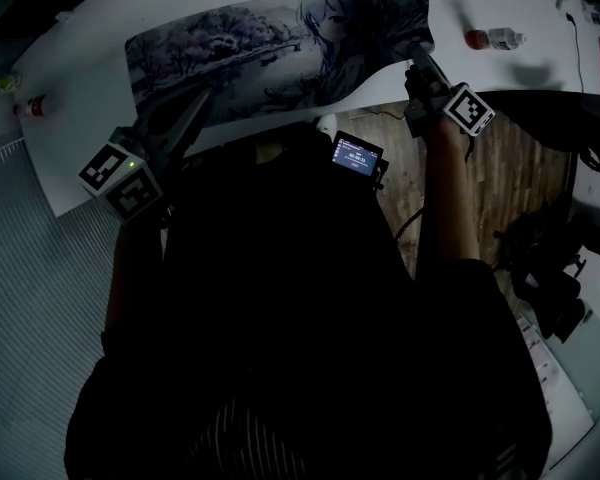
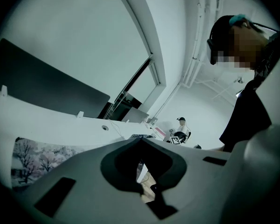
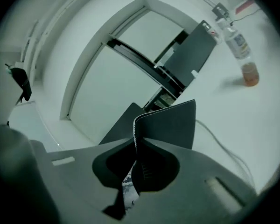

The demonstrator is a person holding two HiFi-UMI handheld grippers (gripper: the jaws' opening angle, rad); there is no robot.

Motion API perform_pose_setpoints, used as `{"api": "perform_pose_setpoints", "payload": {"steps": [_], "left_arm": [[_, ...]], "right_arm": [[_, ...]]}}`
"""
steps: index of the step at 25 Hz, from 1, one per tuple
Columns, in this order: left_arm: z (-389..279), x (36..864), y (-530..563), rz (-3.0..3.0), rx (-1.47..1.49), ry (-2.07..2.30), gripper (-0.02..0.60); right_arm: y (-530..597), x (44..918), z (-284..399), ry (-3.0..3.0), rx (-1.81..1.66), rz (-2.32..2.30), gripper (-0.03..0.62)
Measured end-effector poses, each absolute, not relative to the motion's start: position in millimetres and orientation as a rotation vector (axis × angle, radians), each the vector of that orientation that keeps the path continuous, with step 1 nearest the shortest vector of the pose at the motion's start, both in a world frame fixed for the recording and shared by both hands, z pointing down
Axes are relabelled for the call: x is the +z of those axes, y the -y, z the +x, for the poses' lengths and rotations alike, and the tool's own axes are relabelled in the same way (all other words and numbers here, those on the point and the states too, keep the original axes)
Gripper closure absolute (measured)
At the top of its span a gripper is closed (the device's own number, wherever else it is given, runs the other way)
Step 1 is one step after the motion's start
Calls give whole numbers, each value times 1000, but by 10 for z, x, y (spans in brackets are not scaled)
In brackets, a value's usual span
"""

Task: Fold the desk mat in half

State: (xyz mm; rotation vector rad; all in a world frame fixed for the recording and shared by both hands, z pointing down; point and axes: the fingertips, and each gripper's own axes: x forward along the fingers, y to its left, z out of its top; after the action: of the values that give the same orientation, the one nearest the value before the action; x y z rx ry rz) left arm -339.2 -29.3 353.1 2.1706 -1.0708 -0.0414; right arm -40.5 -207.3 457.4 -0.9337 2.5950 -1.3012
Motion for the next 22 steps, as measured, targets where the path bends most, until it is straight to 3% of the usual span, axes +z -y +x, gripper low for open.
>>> {"api": "perform_pose_setpoints", "payload": {"steps": [13, 22], "left_arm": [[-5011, 3489, -47, 2165, -97, 1159, 572], [-5408, 3533, -299, 2125, -167, 1216, 572]], "right_arm": [[1721, 4054, -2535, -2617, -1316, -641, 583], [1311, 4391, -3622, -2770, -1512, -494, 583]]}}
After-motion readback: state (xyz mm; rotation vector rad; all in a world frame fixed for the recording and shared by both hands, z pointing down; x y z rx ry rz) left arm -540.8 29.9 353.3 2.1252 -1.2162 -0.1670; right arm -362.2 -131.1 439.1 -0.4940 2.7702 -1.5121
